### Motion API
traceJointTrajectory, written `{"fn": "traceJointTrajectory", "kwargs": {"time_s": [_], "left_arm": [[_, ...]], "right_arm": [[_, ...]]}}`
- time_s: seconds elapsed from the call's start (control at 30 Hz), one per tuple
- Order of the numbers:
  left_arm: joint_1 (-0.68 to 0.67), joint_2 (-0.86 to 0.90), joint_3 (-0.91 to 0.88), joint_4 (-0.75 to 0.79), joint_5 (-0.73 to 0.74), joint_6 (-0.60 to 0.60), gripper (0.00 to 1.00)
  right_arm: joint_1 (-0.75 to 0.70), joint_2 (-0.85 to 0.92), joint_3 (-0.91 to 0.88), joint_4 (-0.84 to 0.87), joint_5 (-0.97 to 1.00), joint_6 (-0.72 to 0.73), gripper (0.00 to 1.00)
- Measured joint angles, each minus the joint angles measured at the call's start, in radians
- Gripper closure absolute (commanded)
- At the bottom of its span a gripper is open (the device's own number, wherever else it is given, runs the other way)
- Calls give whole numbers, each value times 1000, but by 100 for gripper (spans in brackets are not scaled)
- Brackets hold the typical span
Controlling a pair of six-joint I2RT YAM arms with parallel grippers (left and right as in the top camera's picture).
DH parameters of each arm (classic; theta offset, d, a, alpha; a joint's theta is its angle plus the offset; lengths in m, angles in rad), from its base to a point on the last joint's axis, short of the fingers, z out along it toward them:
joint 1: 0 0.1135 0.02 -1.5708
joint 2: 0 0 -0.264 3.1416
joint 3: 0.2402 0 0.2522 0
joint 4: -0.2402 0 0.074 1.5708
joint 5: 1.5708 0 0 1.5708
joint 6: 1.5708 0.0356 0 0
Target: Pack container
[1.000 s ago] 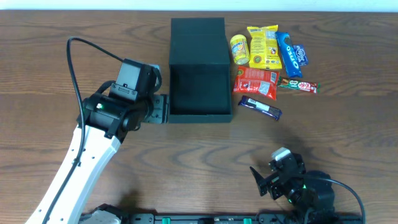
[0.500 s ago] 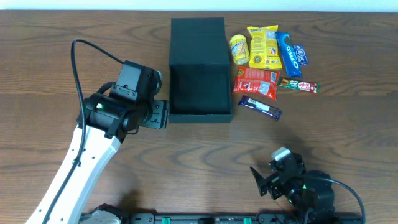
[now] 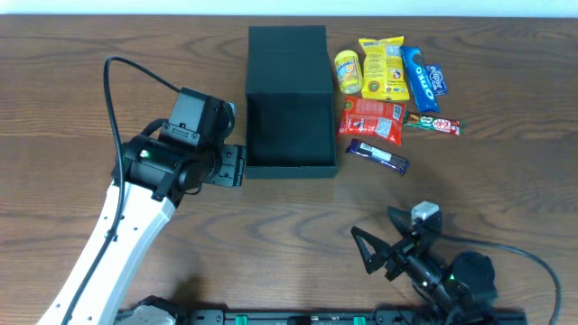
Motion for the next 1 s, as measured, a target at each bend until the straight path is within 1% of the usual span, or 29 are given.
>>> {"fn": "traceJointTrajectory", "kwargs": {"time_s": [0.13,0.23,0.33,0.4,0.43,0.53,0.67,0.87,1.0], "left_arm": [[0,0,0,19,0,3,27],[0,0,0,29,1,9,22],[0,0,0,40,3,16,14],[0,0,0,55,3,17,4],[0,0,0,65,3,20,4],[0,0,0,100,3,18,5],[0,0,1,154,3,32,4],[0,0,1,210,-25,71,5],[0,9,2,254,-47,76,4]], "right_arm": [[0,0,0,33,-20,150,1],[0,0,-1,117,-22,208,1],[-2,11,-1,220,-11,228,1],[-24,57,3,269,-8,220,1],[-42,94,9,275,-3,211,1],[-107,268,64,275,9,149,1],[-228,581,251,269,12,17,1],[-375,1047,696,257,26,-228,1],[-408,1342,1021,111,45,-417,1]]}}
